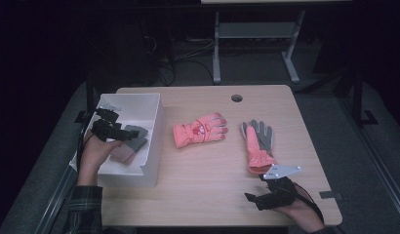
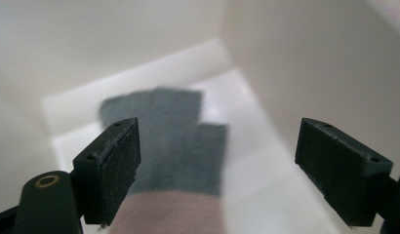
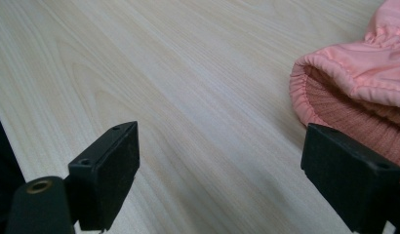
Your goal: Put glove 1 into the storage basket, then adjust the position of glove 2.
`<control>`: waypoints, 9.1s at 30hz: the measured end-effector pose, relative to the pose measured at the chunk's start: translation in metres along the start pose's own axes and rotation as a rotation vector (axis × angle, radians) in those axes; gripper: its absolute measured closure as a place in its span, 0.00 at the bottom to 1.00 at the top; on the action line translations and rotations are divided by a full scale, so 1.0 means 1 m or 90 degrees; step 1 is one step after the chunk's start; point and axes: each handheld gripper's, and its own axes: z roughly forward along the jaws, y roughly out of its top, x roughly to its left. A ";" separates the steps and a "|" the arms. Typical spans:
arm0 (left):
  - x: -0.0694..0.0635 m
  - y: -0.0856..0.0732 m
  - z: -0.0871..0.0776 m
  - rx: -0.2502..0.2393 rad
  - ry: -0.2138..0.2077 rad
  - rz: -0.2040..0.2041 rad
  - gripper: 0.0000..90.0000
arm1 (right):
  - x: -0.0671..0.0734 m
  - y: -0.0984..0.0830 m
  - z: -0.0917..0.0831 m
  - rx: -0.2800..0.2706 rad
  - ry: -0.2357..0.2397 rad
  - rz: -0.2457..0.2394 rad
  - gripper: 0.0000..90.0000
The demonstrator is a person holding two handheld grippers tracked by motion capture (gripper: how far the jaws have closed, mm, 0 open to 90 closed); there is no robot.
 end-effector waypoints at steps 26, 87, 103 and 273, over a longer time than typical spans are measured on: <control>-0.131 0.029 0.010 -0.043 -0.224 0.142 0.17 | 0.000 0.000 0.001 0.006 -0.003 -0.001 0.16; -0.200 -0.064 0.092 0.016 -0.226 0.265 0.17 | -0.076 0.061 -0.012 -0.066 -0.074 0.047 1.00; -0.199 -0.065 0.095 0.022 -0.231 0.258 0.17 | -0.131 0.055 0.015 -0.007 -0.122 0.076 1.00; -0.161 0.062 0.187 0.065 -0.110 0.143 1.00 | -0.030 -0.004 -0.018 -0.018 -0.064 0.033 0.16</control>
